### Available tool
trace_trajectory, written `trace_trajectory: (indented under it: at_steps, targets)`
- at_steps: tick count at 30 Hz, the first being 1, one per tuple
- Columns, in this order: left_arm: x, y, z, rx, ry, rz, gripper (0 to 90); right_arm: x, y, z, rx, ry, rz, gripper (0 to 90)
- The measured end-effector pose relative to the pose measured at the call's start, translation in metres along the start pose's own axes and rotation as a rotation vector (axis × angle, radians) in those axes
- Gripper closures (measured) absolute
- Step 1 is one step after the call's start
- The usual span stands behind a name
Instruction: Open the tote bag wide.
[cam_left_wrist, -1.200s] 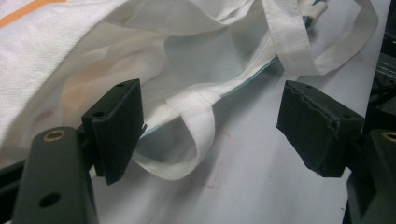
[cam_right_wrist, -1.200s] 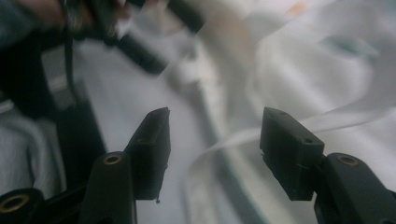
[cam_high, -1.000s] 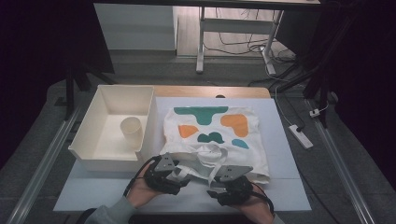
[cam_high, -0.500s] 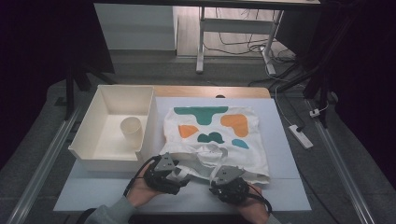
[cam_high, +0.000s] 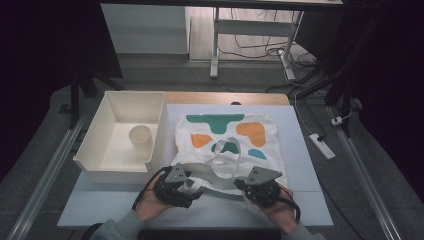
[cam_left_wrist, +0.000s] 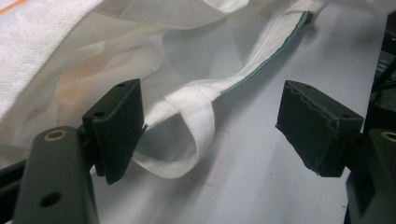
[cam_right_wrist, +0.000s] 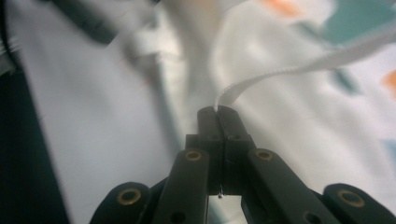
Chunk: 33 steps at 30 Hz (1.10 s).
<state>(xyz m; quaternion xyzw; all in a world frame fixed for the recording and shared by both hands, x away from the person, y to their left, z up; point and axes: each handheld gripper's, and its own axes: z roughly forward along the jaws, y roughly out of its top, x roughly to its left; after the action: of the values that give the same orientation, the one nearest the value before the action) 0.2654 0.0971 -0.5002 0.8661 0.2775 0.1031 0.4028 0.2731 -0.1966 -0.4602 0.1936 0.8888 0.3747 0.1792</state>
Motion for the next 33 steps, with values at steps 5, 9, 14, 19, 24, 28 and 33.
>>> trace_trajectory:
  at_steps: [5,9,14,19,24,28,33]
  targets:
    - [0.001,0.0,0.0,-0.001,-0.003,-0.001,23.2,-0.028,0.016,-0.009,-0.051,-0.064,0.014,89.4]
    - [0.002,0.0,0.0,-0.007,-0.006,-0.007,23.2,-0.048,0.024,-0.008,-0.074,-0.086,0.042,89.4]
    - [0.002,0.0,0.001,-0.006,-0.017,-0.004,23.3,-0.07,0.029,-0.001,-0.079,-0.108,0.062,89.4]
    - [0.003,0.0,0.002,-0.01,-0.026,-0.013,23.3,-0.091,0.034,0.015,-0.067,-0.125,0.084,89.4]
    - [0.003,0.0,0.004,-0.009,-0.029,-0.017,23.4,-0.125,0.032,0.037,-0.055,-0.154,0.116,89.4]
    - [0.003,0.0,0.004,-0.005,-0.029,-0.015,23.4,-0.143,0.026,0.05,-0.035,-0.167,0.155,89.4]
    - [0.004,0.0,0.004,-0.007,-0.028,-0.018,23.4,-0.162,0.013,0.069,0.014,-0.193,0.189,89.3]
